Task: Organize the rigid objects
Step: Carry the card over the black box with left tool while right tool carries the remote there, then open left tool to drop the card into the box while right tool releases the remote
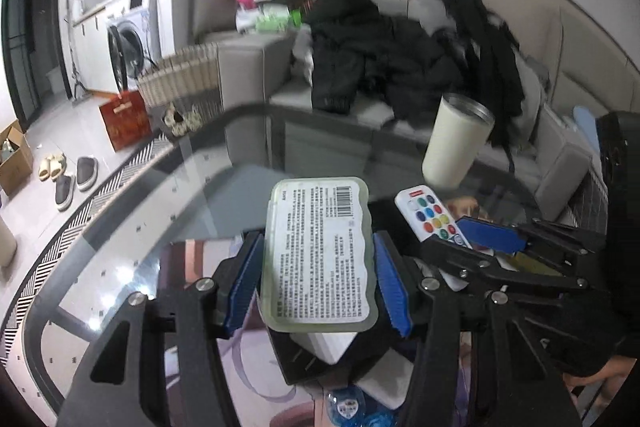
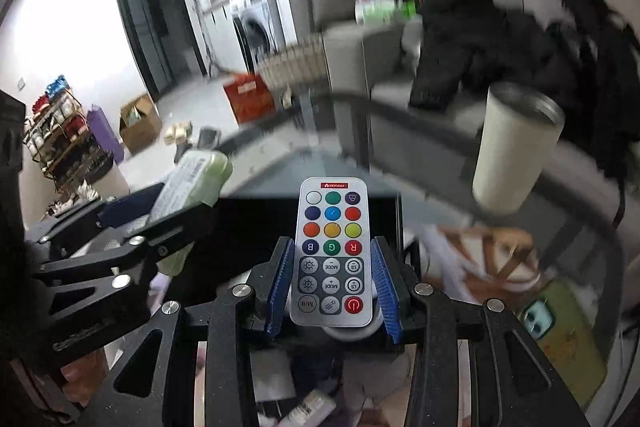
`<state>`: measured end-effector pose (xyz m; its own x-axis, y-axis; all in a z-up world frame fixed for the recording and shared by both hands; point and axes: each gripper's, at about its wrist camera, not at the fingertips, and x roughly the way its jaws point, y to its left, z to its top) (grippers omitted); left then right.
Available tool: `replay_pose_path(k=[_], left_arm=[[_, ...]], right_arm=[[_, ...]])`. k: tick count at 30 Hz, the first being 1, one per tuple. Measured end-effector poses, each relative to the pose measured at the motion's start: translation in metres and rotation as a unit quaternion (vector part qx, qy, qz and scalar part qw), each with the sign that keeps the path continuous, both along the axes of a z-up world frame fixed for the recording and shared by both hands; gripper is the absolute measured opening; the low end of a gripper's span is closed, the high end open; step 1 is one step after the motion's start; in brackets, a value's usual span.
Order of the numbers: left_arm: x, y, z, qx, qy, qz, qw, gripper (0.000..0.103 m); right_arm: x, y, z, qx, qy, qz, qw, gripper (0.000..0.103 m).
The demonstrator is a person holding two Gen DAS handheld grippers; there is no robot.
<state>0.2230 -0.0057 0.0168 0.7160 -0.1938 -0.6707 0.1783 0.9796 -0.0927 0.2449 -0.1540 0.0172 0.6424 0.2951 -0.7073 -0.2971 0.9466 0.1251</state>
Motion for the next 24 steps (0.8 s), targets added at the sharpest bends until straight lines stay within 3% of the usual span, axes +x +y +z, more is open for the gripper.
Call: replay_pose_path(k=[10,24], left_arm=[[0.009,-0.01,-0.016,0.013,0.051,-0.02,0.9984,0.055],[0.007,-0.002,-0.023,0.005,0.064,-0.012,0.9979,0.057]], right_arm=[[0.012,0.003,-0.025,-0.014,0.058,0.007,0.998,0.039],[0.013,0.01,-0.034,-0.02,0.066,0.013,0.998,0.039]])
